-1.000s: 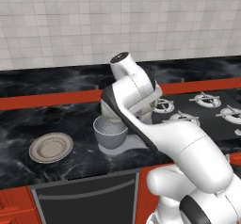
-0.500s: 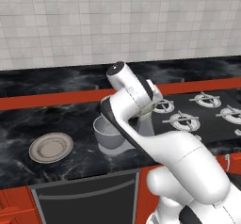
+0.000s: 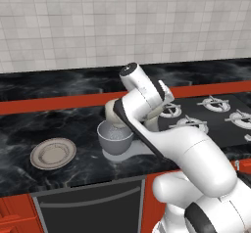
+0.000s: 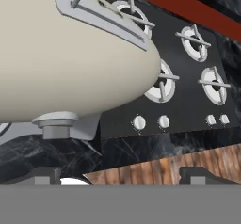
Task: Add butter and sugar cubes to the stand mixer bowl and then turn on the stand mixer to begin making frosting.
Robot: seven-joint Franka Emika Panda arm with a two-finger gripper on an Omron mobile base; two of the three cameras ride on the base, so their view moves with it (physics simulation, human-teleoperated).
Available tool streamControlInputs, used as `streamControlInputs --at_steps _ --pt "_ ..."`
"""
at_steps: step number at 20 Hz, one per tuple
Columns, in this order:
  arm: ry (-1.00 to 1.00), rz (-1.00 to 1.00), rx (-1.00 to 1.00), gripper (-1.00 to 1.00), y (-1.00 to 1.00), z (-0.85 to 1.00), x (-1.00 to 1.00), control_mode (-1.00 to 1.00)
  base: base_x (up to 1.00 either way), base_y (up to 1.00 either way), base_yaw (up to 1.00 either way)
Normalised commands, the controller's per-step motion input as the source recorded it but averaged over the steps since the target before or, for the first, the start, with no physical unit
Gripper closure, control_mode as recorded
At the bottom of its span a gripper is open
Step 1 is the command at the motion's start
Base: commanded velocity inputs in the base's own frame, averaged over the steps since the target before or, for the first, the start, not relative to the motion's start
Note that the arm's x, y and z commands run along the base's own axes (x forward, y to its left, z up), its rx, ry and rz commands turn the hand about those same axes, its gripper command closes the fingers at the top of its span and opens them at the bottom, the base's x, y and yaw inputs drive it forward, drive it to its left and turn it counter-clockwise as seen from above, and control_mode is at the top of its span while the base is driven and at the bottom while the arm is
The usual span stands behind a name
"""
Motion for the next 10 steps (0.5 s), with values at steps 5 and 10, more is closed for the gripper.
streamControlInputs --at_steps 5,10 --pt "0.07 0.03 -0.04 -1.00 0.00 -0.18 -0.06 -1.00 0.00 0.00 0.00" --pt "0.07 0.04 -0.04 -1.00 0.00 -0.08 -0.01 -1.00 0.00 0.00 0.00"
